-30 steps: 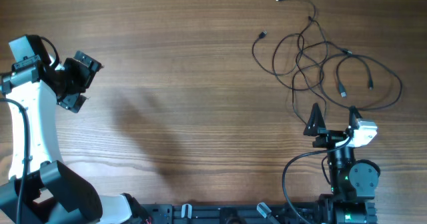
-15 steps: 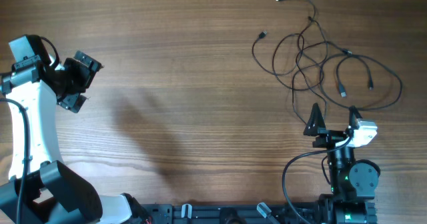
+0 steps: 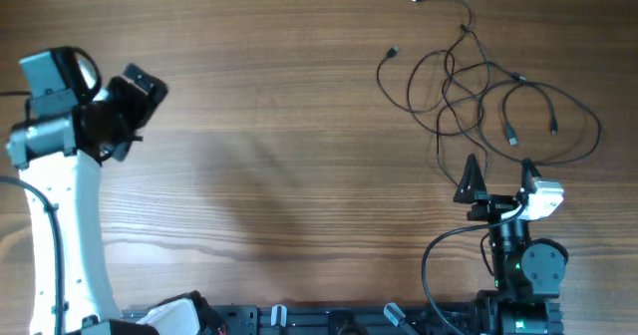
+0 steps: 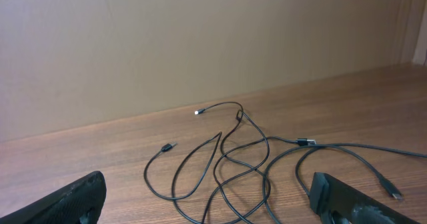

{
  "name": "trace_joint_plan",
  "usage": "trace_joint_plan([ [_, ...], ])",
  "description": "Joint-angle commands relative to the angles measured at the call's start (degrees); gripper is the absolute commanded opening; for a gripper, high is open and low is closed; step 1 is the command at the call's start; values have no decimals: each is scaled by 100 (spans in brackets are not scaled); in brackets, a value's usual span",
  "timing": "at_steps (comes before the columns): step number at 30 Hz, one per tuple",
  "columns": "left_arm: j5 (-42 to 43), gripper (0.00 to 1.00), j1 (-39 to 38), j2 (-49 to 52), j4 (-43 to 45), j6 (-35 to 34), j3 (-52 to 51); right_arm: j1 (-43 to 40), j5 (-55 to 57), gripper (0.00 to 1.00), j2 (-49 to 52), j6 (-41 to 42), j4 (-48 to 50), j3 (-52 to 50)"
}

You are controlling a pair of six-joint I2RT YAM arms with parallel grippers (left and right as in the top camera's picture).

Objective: Untangle cables

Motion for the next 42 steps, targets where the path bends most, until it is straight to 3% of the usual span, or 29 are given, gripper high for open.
trace_joint_plan([
  [1,-269,100,-332,-22,-568,26,-188,9,72,100,-48,42,13,-7],
  [3,-343,100,-507,-28,-483,46,-525,9,72,100,-48,42,13,-7],
  [4,-404,100,-566,-35,15,61,-813,9,72,100,-48,39,13,-7],
  [12,-354,100,-1237,-691,6293,953,-3198,9,72,100,-48,44,13,-7],
  [14,-330,100,-1252,-859,6852,951,-3471,9,72,100,-48,44,13,-7],
  [18,-337,100,-1252,-1364,6957,951,-4417,9,72,100,-48,39,13,-7],
  [22,-334,100,-1252,-1882,7735,927,-5689,9,72,100,-50,42,13,-7],
  [28,-337,100,-1252,-3071,7777,931,-7239,9,72,100,-48,42,13,-7],
  [31,-459,100,-1246,-3821,7053,933,-7320,9,72,100,-48,42,13,-7],
  [36,-789,100,-1248,-5978,4929,935,-7320,9,72,100,-48,42,13,-7],
  [39,-1021,100,-1252,-6679,4924,1158,-7320,9,72,100,-50,42,13,-7],
  [42,-1021,100,-1252,-7270,4920,1928,-7320,9,72,100,-48,42,13,-7],
])
